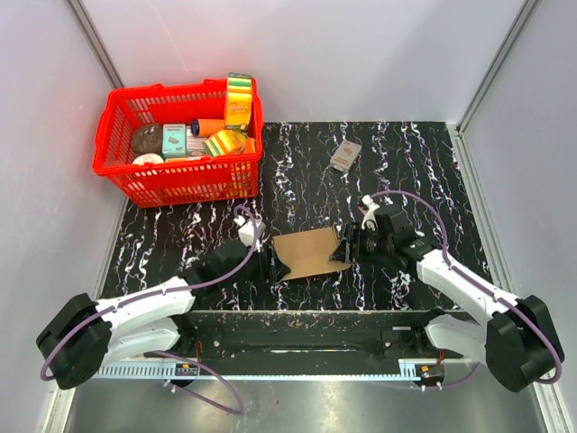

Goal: Fold the paper box

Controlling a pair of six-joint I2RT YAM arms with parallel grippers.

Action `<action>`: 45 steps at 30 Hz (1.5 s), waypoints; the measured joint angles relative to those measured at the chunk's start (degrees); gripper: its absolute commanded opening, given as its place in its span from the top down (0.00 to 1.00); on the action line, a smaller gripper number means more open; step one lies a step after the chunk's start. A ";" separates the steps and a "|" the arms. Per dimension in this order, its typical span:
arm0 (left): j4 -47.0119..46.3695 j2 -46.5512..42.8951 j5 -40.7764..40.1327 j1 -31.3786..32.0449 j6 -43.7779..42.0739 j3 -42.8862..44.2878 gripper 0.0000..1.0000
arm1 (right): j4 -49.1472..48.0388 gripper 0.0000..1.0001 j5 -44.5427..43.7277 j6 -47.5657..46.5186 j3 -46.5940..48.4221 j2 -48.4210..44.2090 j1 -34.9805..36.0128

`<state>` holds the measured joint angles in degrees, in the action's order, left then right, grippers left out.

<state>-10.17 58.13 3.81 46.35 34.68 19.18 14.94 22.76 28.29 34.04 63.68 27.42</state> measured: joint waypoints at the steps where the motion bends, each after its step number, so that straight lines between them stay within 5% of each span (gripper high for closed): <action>1: 0.00 0.00 -0.09 0.48 0.24 -0.17 0.30 | 0.00 0.39 0.37 -0.02 -0.04 -0.02 0.00; 36: -0.17 -2.64 -3.72 1.70 4.28 -3.93 0.34 | -3.13 0.46 9.75 4.07 -3.76 -1.55 0.00; 45: 1.51 -3.78 -5.44 -2.67 4.39 -3.93 0.34 | 2.23 0.44 3.52 3.63 -0.48 -11.28 0.02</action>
<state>-8.67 54.35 -1.63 43.68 39.07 15.25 17.17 26.28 31.92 33.56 52.40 27.44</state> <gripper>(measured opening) 0.657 0.557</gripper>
